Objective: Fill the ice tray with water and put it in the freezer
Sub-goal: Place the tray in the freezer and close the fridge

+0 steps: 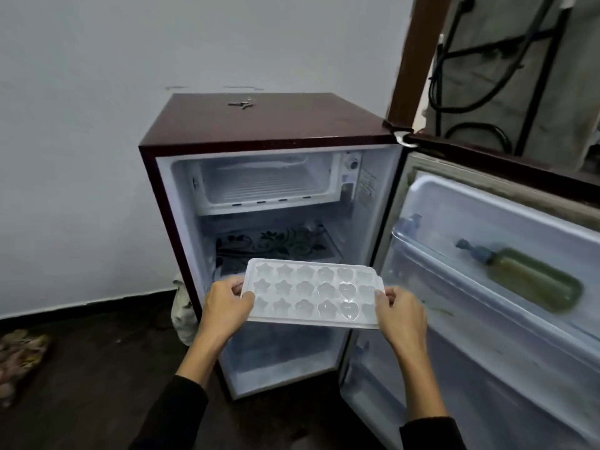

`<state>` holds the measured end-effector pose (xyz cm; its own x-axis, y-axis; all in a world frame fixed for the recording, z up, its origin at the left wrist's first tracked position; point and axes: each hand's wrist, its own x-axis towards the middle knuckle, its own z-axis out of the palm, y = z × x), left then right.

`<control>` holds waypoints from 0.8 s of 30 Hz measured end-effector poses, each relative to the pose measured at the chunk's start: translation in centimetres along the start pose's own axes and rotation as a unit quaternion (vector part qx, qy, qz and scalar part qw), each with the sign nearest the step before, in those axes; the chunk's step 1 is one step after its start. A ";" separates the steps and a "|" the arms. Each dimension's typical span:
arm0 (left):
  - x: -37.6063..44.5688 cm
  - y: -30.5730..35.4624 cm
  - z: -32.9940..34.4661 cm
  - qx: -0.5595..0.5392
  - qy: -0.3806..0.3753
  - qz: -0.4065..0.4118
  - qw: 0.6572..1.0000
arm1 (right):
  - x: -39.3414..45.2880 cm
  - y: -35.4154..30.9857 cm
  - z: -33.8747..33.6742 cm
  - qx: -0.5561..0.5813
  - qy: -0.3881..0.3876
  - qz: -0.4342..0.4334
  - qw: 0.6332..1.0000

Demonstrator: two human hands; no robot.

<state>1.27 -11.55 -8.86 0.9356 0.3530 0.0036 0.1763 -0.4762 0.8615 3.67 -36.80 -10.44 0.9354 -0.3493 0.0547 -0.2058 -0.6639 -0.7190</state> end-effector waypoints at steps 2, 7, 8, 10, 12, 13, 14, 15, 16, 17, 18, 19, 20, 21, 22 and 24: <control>2.0 0.3 -0.2 0.011 0.015 -0.002 1.000 | 2.1 -1.4 1.4 -0.001 0.000 -0.020 1.000; 7.8 0.6 -0.3 0.068 0.056 -0.011 0.996 | 7.8 -4.6 4.9 -0.008 0.020 -0.067 0.997; 8.9 0.8 -0.2 0.079 0.062 -0.009 0.995 | 9.0 -5.2 5.6 -0.011 0.028 -0.081 0.996; 10.9 1.3 0.0 0.092 0.075 0.000 0.993 | 11.3 -6.2 7.0 -0.014 0.034 -0.106 0.994; 13.2 1.6 0.3 0.095 0.083 0.011 0.992 | 13.5 -7.1 8.4 -0.012 0.040 -0.127 0.991; 14.4 1.5 0.5 0.098 0.086 0.013 0.991 | 14.5 -7.5 9.1 -0.009 0.043 -0.136 0.990; 15.6 1.5 0.6 0.101 0.088 0.011 0.991 | 15.5 -7.8 9.9 -0.005 0.047 -0.146 0.988; 16.7 1.5 0.7 0.103 0.090 0.008 0.991 | 16.6 -8.2 10.7 0.000 0.050 -0.156 0.986; 17.8 1.5 0.8 0.111 0.094 0.003 0.989 | 17.5 -8.6 11.4 0.005 0.054 -0.167 0.985; 18.8 1.6 0.8 0.119 0.100 0.001 0.988 | 18.4 -9.2 12.1 0.010 0.056 -0.175 0.983; 19.7 1.8 0.8 0.125 0.100 0.002 0.987 | 19.3 -9.8 12.7 0.014 0.056 -0.183 0.981; 20.6 2.0 0.9 0.128 0.100 0.005 0.987 | 20.2 -10.4 13.3 0.017 0.053 -0.187 0.981; 21.6 2.2 0.9 0.131 0.101 0.002 0.986 | 21.1 -11.0 13.8 0.018 0.045 -0.191 0.980; 22.7 2.2 0.9 0.131 0.103 -0.006 0.986 | 22.0 -11.6 14.4 0.019 0.031 -0.192 0.981; 23.9 2.2 0.9 0.130 0.107 -0.016 0.986 | 22.9 -12.1 15.0 0.020 0.018 -0.192 0.981; 26.2 2.0 1.0 0.131 0.112 -0.027 0.985 | 24.8 -13.0 16.2 0.025 -0.004 -0.195 0.981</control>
<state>26.47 -4.05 -7.51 0.8365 0.5390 0.0991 0.3246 -0.6331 0.7028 34.16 -26.10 -10.91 0.9427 -0.0703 0.3263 0.1812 -0.7131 -0.6772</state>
